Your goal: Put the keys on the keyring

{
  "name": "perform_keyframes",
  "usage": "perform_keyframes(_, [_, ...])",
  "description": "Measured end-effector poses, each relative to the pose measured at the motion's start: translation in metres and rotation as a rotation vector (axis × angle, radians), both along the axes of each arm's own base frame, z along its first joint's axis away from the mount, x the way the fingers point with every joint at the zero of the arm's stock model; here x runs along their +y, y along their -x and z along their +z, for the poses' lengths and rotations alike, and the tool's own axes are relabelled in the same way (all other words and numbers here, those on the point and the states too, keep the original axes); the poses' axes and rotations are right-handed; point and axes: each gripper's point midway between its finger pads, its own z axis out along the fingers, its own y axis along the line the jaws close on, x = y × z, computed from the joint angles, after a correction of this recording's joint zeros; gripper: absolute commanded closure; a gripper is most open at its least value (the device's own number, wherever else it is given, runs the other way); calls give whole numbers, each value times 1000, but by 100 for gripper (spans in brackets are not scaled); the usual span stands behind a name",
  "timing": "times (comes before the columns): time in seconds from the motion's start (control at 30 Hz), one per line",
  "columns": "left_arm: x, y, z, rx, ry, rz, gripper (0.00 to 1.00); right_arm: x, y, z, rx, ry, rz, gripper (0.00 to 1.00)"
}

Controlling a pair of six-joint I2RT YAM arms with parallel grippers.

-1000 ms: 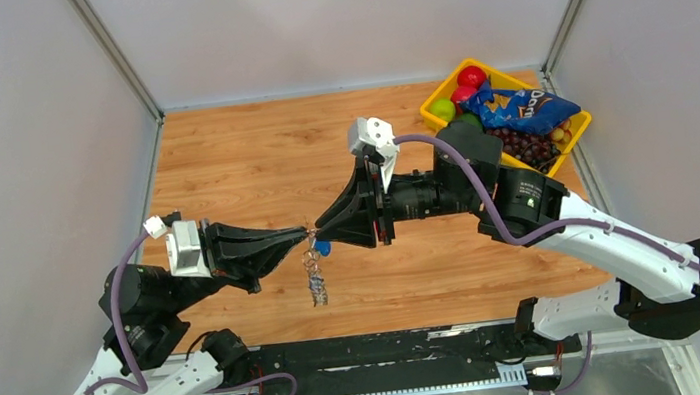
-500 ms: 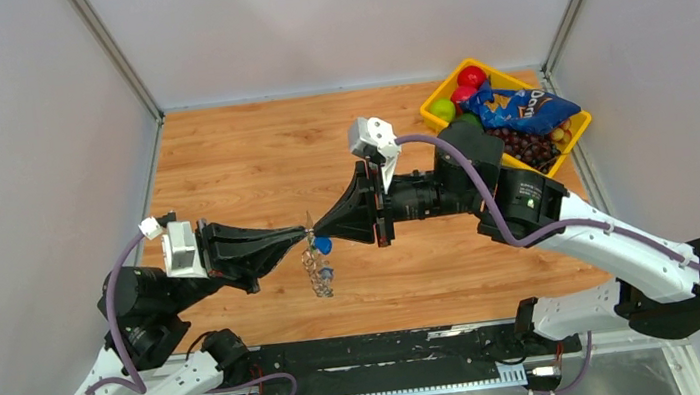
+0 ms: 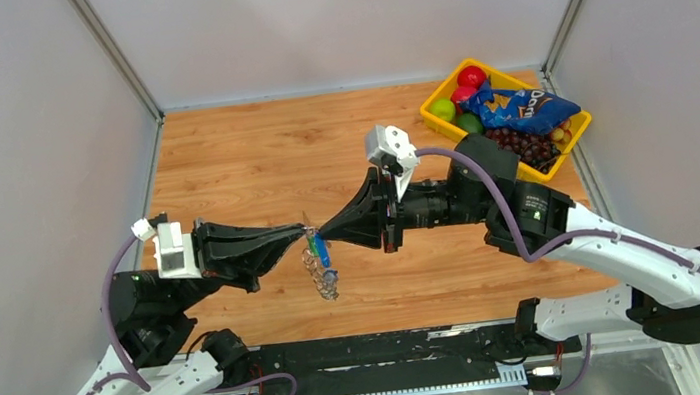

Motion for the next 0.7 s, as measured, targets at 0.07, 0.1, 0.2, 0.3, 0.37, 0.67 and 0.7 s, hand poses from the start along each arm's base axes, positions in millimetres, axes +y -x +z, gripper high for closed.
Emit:
perform_keyframes(0.07, [2,1,7,-13,27,2,100,-3,1,-3,1,1,-3,100])
perform_keyframes(0.1, [3,2,10,-20,38,3,100,-4,1,-4,1,0,-6,100])
perform_keyframes(0.2, [6,4,18,-41,69,2,100,-8,2,-4,0,-4,-12,100])
perform_keyframes(0.3, [7,5,22,-50,84,0,100,-10,2,-2,-3,-13,-16,100])
perform_keyframes(0.37, [6,4,22,-48,84,-2,100,-11,2,-2,-4,-16,-17,97])
perform_keyframes(0.67, [3,2,21,-37,79,-6,100,-13,2,10,-25,-44,-19,69])
perform_keyframes(0.7, [3,2,21,-37,79,-6,100,-13,3,15,-29,-52,-16,68])
